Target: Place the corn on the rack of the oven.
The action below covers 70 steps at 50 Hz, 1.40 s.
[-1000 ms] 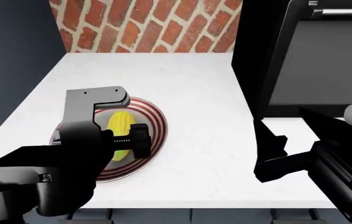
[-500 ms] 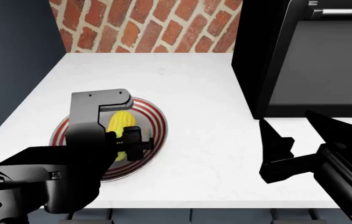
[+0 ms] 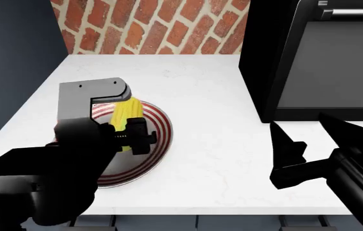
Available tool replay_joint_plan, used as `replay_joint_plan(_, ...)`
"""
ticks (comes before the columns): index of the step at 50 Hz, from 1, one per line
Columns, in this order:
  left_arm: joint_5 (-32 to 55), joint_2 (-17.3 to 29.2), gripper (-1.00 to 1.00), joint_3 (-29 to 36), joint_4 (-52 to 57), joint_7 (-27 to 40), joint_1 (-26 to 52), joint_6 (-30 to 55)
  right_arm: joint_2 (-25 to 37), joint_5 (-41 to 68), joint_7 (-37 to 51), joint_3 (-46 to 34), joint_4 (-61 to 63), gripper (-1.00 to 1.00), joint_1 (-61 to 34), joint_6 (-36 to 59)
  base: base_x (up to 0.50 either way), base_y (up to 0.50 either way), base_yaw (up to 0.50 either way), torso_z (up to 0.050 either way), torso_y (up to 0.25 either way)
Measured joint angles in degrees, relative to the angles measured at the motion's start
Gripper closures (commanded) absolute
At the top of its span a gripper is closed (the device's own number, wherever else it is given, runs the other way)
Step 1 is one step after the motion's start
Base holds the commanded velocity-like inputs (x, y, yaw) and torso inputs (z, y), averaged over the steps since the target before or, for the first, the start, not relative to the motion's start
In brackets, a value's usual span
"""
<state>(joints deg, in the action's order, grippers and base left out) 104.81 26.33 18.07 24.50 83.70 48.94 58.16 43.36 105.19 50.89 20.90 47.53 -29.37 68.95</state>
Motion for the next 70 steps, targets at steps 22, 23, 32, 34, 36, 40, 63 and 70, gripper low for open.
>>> replay_joint_plan(22, -9.47, 7.42, 1.00, -10.36, 16.40, -20.46, -9.63, -1.90, 2.00, 3.74, 1.26, -2.16, 2.94, -1.00, -7.77, -3.19, 0.00, 0.00, 0.00, 0.000, 0.001)
replay_joint_plan(23, -9.72, 7.82, 1.00, -10.81, 17.11, -21.29, -10.06, -2.00, 2.15, 4.03, 1.47, -2.07, 3.19, -1.00, -7.89, -3.42, 0.00, 0.00, 0.00, 0.000, 0.000)
replay_joint_plan(32, -10.12, 10.65, 1.00, -12.93, 20.88, -25.59, -10.68, -2.13, 3.34, 6.25, 3.76, -2.33, 5.10, -1.00, -9.06, -5.14, -0.31, 0.00, 0.00, 0.000, 0.000)
replay_joint_plan(34, -10.09, 11.07, 1.00, -13.12, 21.43, -26.18, -10.77, -2.12, 3.65, 6.74, 4.33, -2.47, 5.41, -1.00, -9.24, -5.49, -0.50, 0.00, 0.00, 0.000, 0.000)
replay_joint_plan(36, -10.00, 11.46, 1.00, -13.30, 21.86, -26.66, -10.80, -2.13, 3.93, 7.16, 4.88, -2.73, 5.64, -1.00, -9.49, -5.80, -0.50, 0.00, 0.00, 0.000, 0.000)
replay_joint_plan(40, -9.94, 12.11, 1.00, -13.63, 22.50, -27.44, -10.85, -2.16, 4.26, 7.72, 5.71, -3.33, 5.93, -1.00, -10.07, -6.25, -0.50, 0.00, 0.00, 0.000, 0.000)
replay_joint_plan(63, -10.15, 13.16, 1.00, -13.72, 23.51, -29.65, -10.53, -2.33, 4.92, 8.66, 7.48, -7.04, 5.21, -1.00, -13.60, -7.13, -0.50, 0.00, 0.00, 0.000, 0.000)
replay_joint_plan(70, -9.61, 13.18, 1.00, -13.21, 23.72, -29.31, -9.71, -2.28, 5.27, 8.93, 7.63, -7.11, 5.11, -1.00, -13.81, -7.36, -0.47, 0.00, 0.00, 0.000, 0.000)
